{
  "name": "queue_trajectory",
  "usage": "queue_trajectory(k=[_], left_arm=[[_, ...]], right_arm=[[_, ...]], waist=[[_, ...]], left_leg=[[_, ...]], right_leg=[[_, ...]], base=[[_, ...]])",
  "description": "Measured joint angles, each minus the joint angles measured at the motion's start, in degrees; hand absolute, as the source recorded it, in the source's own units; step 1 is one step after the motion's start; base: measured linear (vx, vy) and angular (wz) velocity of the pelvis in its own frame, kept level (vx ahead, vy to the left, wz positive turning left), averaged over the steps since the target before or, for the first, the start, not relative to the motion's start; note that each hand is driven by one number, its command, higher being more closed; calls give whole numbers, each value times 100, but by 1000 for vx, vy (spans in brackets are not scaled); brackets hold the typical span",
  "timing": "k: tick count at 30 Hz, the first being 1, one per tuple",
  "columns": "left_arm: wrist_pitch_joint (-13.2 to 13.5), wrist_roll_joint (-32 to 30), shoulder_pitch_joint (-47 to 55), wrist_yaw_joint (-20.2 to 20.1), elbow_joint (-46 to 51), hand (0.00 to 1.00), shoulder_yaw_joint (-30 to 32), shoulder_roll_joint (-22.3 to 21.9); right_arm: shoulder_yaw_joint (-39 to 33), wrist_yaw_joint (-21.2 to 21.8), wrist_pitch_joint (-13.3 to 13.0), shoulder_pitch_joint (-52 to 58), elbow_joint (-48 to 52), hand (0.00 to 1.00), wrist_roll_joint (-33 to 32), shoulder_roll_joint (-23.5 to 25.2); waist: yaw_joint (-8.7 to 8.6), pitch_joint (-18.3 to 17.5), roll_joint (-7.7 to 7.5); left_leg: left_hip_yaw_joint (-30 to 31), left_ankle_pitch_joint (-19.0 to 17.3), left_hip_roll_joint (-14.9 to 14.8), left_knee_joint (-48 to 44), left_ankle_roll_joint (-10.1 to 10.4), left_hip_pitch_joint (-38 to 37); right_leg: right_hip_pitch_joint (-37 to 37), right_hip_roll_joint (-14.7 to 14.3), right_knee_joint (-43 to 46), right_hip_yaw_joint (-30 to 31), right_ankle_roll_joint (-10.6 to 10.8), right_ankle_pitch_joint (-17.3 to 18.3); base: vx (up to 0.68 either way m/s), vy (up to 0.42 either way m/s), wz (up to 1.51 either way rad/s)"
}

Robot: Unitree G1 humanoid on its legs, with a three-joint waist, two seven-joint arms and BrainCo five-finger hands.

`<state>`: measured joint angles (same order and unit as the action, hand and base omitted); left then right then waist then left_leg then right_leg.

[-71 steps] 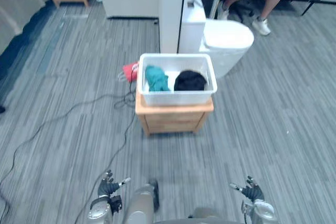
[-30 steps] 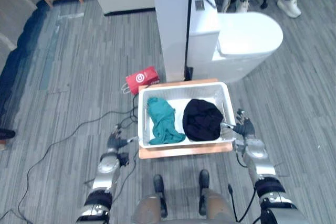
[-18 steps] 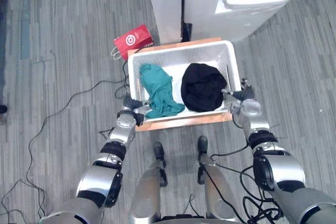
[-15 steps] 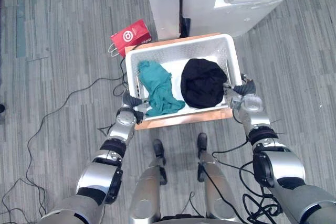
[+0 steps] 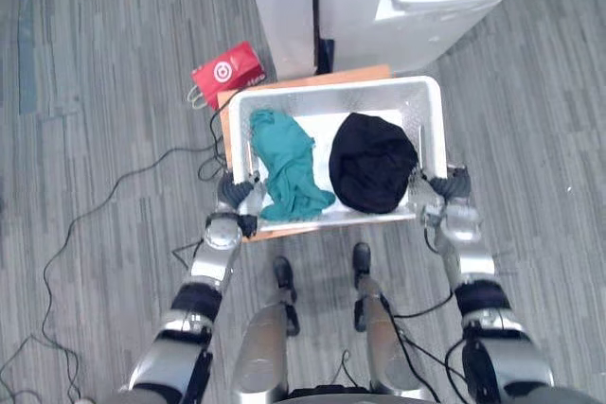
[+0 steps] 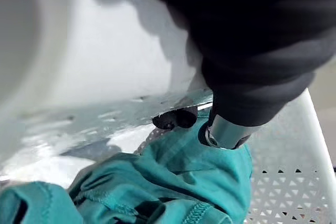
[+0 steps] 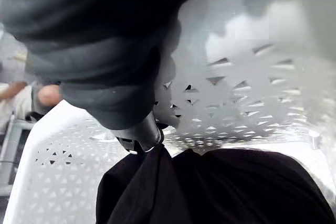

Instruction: Pick up the laundry basket with both hands and put the clothes into the washing machine.

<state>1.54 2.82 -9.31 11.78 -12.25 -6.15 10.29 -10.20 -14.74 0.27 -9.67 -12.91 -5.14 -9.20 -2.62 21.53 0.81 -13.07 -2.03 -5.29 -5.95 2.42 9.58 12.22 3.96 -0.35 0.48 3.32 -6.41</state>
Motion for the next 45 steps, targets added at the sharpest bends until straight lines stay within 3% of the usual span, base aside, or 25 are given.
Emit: queue_trajectory(k=[5, 13, 14, 15, 17, 19, 20, 21, 22, 23, 24, 25, 26, 30, 32, 33, 34, 37, 38, 39, 40, 41, 42, 44, 45], left_arm=[[-4, 2, 1324, -400, 878, 100, 83, -117], [-45, -3, 1721, -728, 1297, 100, 30, -185], [-60, -6, 1682, -776, 1303, 100, 32, -166], [-105, -7, 1641, -781, 1303, 100, 32, -180], [-181, -15, 1660, -781, 1300, 100, 88, -193], [-237, -20, 1705, -779, 1288, 100, 175, -245], [-239, -25, 1713, -781, 1281, 100, 219, -248], [-240, -54, 1714, -784, 1265, 100, 261, -252], [-242, -101, 1748, -796, 1248, 100, 312, -283], [-242, -108, 1769, -794, 1214, 100, 346, -323], [-241, -105, 1808, -793, 1186, 100, 399, -341], [-242, -101, 1836, -782, 1160, 100, 412, -404], [-241, -65, 1904, -746, 1116, 100, 457, -563], [-239, 8, 1989, -669, 995, 100, 458, -708], [-239, 7, 1992, -674, 1004, 100, 574, -739], [-244, 6, 2033, -679, 1009, 100, 631, -795], [-243, 8, 2087, -678, 1015, 100, 659, -796], [-249, 7, 2130, -687, 1157, 100, 698, -845], [-253, 7, 2223, -683, 1161, 100, 721, -874], [-272, 8, 2330, -682, 1164, 100, 754, -917], [-279, 8, 2389, -680, 1167, 100, 759, -914], [-306, 8, 2452, -675, 1167, 100, 798, -868], [-333, 8, 2467, -675, 1168, 100, 809, -838], [-356, 9, 2596, -649, 1218, 100, 861, -806], [-356, 12, 2622, -644, 1251, 100, 880, -800]], right_arm=[[46, 385, 12, 1246, 898, 100, 147, 294], [-174, 714, 12, 2167, 1822, 100, 320, 525], [-217, 730, 11, 2130, 1807, 100, 348, 566], [-252, 730, 11, 2038, 1703, 100, 350, 566], [-273, 740, 9, 1913, 1411, 100, 347, 564], [-210, 744, 7, 1829, 1274, 100, 347, 553], [-171, 746, 7, 1785, 1209, 100, 347, 550], [-136, 749, 10, 1737, 1135, 100, 347, 544], [-69, 755, 12, 1730, 1128, 100, 347, 485], [-25, 757, 17, 1719, 1124, 100, 346, 427], [44, 757, 29, 1668, 1109, 100, 347, 363], [71, 754, 69, 1588, 1090, 100, 347, 291], [141, 755, 122, 1495, 1057, 100, 347, 115], [303, 760, 157, 1414, 977, 100, 348, -141], [354, 759, 157, 1389, 981, 100, 349, -173], [359, 754, 164, 1396, 979, 100, 350, -144], [406, 751, 163, 1395, 981, 100, 355, -136], [460, 728, 163, 1389, 991, 100, 371, -106], [474, 735, 163, 1389, 986, 100, 391, -49], [491, 766, 164, 1403, 931, 100, 499, -22], [503, 780, 167, 1403, 897, 100, 544, -8], [537, 834, 172, 1405, 791, 100, 582, 65], [561, 852, 173, 1399, 720, 100, 581, 82], [677, 881, 174, 1203, 468, 100, 589, 95], [697, 889, 175, 1162, 446, 100, 590, 95]], waist=[[-13, -782, -141], [-211, -1059, -229], [-261, -1089, -271], [-320, -1079, -240], [-277, -1084, -242], [-281, -1112, -178], [-278, -1137, -143], [-265, -1148, -124], [-145, -1177, -70], [-55, -1199, -13], [15, -1201, 49], [65, -1201, 87], [196, -1179, 91], [385, -1161, 102], [442, -1156, 180], [543, -1139, 199], [561, -1155, 204], [533, -1185, 197], [603, -1195, 142], [657, -1189, 101], [656, -1190, 100], [605, -1178, 79], [579, -1183, 61], [506, -1181, 164], [508, -1185, 208]], left_leg=[[-853, -448, -150, -135, 76, -610], [-2407, -1085, -447, -687, 139, -1166], [-2726, -1124, -484, -736, 89, -1177], [-3036, -1124, -563, -728, 89, -1256], [-3589, -1144, -692, -771, 120, -1560], [-4039, -1319, -893, -1026, 378, -1877], [-4225, -1401, -1093, -1329, 444, -1973], [-4239, -1416, -1365, -1831, 417, -1979], [-4115, -1380, -1891, -2882, -94, -1884], [-3737, -1163, -2330, -3910, -1101, -1552], [-2884, -940, -2538, -4743, -1650, -1086], [-1901, -1169, -2273, -5125, -1256, -626], [-727, -1482, -1522, -5233, -894, -89], [348, -1667, -246, -3678, -563, 793], [692, -1249, -37, -2101, 107, 1011], [666, -716, -27, -1769, 135, 952], [669, -583, 2, -1731, 37, 888], [546, -813, 48, -2008, -528, 849], [393, -927, 72, -1929, -681, 586], [208, -1070, 189, -1820, -754, 255], [187, -1146, 255, -1799, -771, 104], [205, -1284, 420, -1754, -857, -246], [206, -1338, 500, -1675, -894, -438], [275, -1538, 561, -1294, -951, -1078], [315, -1594, 516, -1199, -933, -1186]], right_leg=[[-251, -186, -98, 815, 40, 10], [-134, -538, -137, 1818, 197, -271], [9, -376, -156, 803, -109, -173], [238, -25, 210, -844, -497, 88], [254, 440, 786, -2743, -947, 408], [89, 567, 1106, -3616, -952, 407], [108, 397, 1120, -3412, -721, 375], [126, 173, 1080, -3082, -710, 382], [112, -189, 976, -2667, -758, 403], [51, -486, 882, -2348, -843, 428], [-43, -700, 791, -2066, -878, 442], [-115, -907, 740, -1772, -991, 485], [-330, -1137, 587, -1268, -1115, 461], [-945, -1190, 105, -415, -1134, 453], [-1206, -1208, -206, -47, -1121, 454], [-1380, -1213, -315, 179, -1035, 473], [-1445, -1211, -348, 296, -961, 506], [-1410, -1111, -56, 476, -678, 908], [-1127, -1007, 804, 495, -387, 1393], [-690, -881, 2162, 531, 267, 1819], [-455, -806, 2904, 521, 858, 1962], [7, -580, 4338, 371, 1230, 1987], [179, -416, 4887, 234, 1152, 2011], [700, 301, 5608, -667, 177, 2320], [813, 403, 5465, -867, 17, 2391]], base=[[87, 27, -79], [20, 28, -110], [-57, 11, -119], [-42, 7, -120], [22, -18, -138], [140, -163, -159], [183, -209, -167], [196, -229, -190], [157, -191, -207], [179, -226, -217], [169, -125, -191], [230, -64, -228], [218, 34, -208], [245, 76, -166], [305, 158, -146], [300, 141, -141], [372, 154, -115], [394, 221, -45], [400, 175, -43], [411, 168, -41], [428, 153, -7], [353, 106, 19], [493, 95, 29], [514, 47, 13], [499, -1, 10]])
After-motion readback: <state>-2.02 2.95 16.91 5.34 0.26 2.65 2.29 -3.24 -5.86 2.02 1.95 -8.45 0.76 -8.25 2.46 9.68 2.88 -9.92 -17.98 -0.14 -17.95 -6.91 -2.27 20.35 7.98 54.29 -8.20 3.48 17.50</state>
